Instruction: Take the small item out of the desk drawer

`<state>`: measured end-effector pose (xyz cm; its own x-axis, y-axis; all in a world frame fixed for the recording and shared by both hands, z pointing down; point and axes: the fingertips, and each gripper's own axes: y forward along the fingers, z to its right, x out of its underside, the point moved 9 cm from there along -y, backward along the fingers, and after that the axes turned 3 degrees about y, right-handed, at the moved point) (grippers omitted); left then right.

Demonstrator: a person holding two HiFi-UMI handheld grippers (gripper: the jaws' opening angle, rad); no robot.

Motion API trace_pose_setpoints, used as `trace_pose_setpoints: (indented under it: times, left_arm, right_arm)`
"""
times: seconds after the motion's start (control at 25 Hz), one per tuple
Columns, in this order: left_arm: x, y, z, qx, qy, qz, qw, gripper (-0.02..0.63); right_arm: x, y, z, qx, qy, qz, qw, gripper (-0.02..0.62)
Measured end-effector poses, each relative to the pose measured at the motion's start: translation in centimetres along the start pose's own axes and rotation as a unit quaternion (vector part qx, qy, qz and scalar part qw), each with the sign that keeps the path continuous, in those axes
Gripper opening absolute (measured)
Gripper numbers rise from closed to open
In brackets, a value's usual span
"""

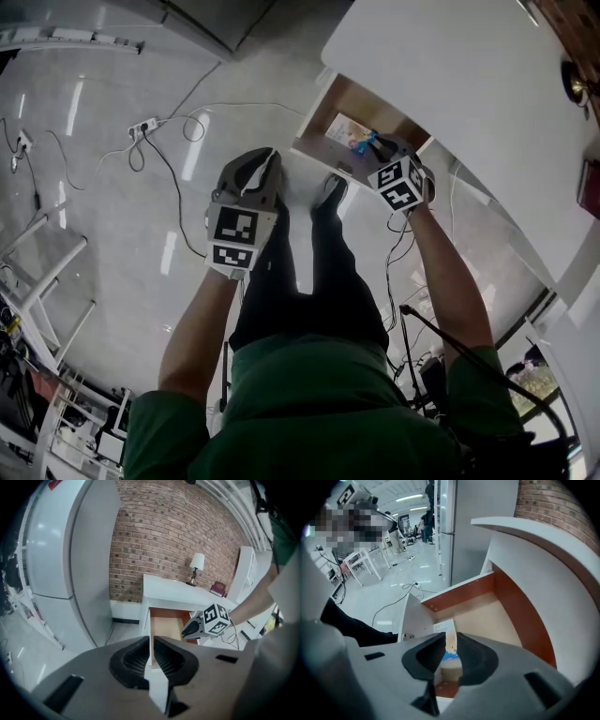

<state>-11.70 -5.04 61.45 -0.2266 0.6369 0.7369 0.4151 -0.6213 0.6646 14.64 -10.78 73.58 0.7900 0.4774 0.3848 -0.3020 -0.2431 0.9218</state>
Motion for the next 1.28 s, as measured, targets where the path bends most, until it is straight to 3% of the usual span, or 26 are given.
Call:
trace_pose_setpoints:
  times: [0.32,0.8,1.28]
  left_arm:
    - [2.9,0.2,-2.0,-0.013,-0.042,-0.003,0.999,0.014]
    - [6.1,0.9,-3.7,-0.01,-0.08,-0.003,0.9967,0.014]
    - [6.4,1.7,-3.6,0.006,-0.102,-0.002,0.9947,0.014]
  right_arm:
    - [0.5,5.8,-0.4,-0.016,-0.06,-0.079,0.995,0.097]
    - [1.9,12.1,1.0,-0.028,-0.089,-0.141,0.986,0.092]
    - [2.9,13.4,1.4,-0.055,-0.066,-0.138,0.987,0.074]
